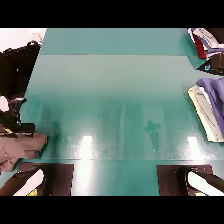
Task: Fold the shirts.
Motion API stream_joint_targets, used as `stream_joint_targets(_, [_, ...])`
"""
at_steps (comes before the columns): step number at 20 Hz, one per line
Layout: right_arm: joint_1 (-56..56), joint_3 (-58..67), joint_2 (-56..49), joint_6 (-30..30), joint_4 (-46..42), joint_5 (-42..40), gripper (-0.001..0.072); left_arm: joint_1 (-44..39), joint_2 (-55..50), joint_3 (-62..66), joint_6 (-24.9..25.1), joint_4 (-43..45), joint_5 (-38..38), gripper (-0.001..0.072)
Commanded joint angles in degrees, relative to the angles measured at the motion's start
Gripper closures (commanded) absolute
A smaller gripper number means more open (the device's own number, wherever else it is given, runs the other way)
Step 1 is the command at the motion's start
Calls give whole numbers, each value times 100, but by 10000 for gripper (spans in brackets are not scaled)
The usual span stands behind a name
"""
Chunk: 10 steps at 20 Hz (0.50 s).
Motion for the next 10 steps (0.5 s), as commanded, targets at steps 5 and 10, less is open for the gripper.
stream_joint_targets(5, [2, 0, 0, 0, 2, 0, 697, 72, 4, -299, -90, 4, -232, 497])
stream_joint_targets(10, [2, 0, 0, 0, 2, 2, 697, 72, 24, -245, -94, -2, -323, 682])
